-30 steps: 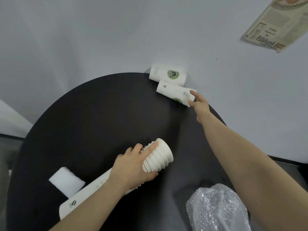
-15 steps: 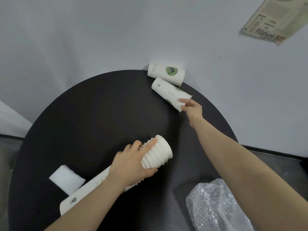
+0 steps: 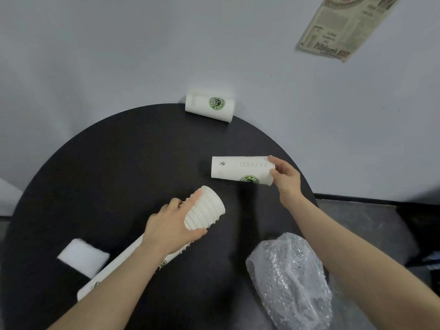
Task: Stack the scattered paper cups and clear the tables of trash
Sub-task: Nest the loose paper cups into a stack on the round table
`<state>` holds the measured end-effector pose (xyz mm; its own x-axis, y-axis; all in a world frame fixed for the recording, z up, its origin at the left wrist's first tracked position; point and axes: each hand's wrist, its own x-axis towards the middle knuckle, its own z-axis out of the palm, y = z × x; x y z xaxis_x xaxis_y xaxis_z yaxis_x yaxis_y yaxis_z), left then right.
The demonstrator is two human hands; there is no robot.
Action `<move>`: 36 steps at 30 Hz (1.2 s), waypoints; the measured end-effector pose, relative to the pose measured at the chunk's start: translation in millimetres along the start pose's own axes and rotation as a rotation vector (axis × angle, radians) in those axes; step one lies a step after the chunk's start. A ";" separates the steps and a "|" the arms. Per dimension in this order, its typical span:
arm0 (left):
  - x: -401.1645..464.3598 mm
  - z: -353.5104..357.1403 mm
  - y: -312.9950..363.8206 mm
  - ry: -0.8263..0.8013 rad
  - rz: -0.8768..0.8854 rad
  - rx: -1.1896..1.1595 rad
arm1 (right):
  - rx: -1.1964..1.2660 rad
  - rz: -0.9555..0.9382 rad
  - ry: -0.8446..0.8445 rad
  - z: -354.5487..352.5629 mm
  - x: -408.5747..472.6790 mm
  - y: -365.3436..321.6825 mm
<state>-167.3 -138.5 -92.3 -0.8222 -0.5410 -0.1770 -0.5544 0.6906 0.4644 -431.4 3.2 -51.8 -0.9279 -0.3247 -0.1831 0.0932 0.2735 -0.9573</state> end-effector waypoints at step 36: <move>28.8 -80.7 -17.8 0.059 0.124 0.104 | 0.164 -0.027 -0.640 84.4 -69.2 -31.3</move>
<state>-170.7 -205.1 -35.6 -0.8778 -0.4737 -0.0713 -0.4621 0.7982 0.3864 -339.7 -59.3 -28.1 -0.5380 -0.8173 -0.2064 0.1732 0.1324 -0.9759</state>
